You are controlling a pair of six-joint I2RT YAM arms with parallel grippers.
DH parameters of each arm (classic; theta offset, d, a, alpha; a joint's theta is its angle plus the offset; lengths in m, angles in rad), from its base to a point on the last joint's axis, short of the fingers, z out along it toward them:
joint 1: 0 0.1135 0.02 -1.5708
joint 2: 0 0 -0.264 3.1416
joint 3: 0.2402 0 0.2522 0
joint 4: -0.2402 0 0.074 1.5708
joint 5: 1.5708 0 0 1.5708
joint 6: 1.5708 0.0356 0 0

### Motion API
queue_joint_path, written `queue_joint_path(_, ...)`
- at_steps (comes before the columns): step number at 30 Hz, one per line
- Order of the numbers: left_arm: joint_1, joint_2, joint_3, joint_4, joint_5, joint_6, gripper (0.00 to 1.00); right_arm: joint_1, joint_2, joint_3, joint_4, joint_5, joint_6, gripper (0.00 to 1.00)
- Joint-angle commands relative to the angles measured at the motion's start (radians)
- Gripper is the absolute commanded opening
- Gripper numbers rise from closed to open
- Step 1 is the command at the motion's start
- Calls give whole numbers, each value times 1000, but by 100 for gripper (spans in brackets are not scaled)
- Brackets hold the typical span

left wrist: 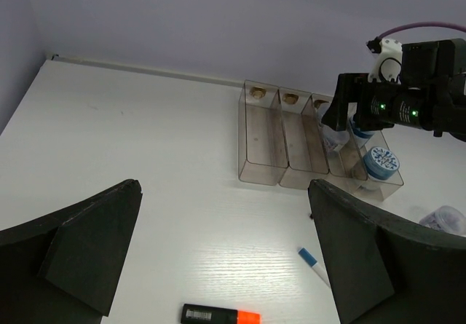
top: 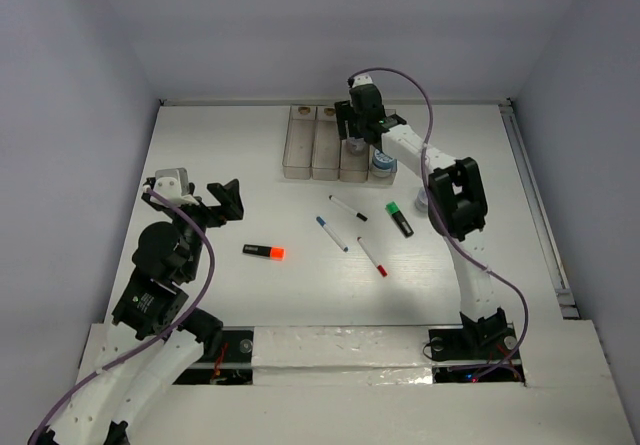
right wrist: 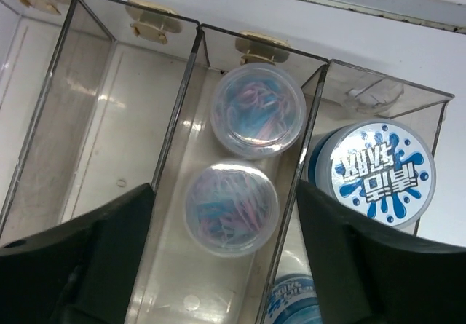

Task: Sort the stationery into containers
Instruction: Pick up the stationery from the corner of the board, then place the stationery in the storage box.

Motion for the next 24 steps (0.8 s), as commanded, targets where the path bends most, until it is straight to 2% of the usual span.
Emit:
queue_joint_path(1,4,11,0,44,7,-3,99,8,-63,-24,65,28,9,86)
queue_joint_path(4,4,13,0,45,15,-5,99,8,-118,-67,62,8,19,92)
queue_joint_path(7,4,10,1,44,20,-5,99,8,-166,-93,36,21,29,92)
queue_joint_path(9,4,2,1,42,23,-5,99,8,-261,-153,34,63,42,90)
queue_joint_path(11,4,-18,0,42,29,-6,99,-13,-354,-315,40,74,99,88)
queue_joint_path(13,4,-38,-2,42,35,-8,99,-56,-523,-471,94,72,168,88)
queue_joint_path(14,4,-44,-3,45,49,-8,99,-76,-578,-622,103,74,193,89)
queue_joint_path(15,4,-50,-3,47,55,-9,99,-101,-670,-689,102,71,237,90)
queue_joint_path(17,4,-63,-3,50,76,-11,99,-177,-743,-853,94,54,266,97)
queue_joint_path(20,4,-75,-5,51,89,-11,99,-233,-813,-985,62,61,279,100)
queue_joint_path(24,4,-86,-5,51,98,-13,99,-242,-821,-1050,19,104,279,100)
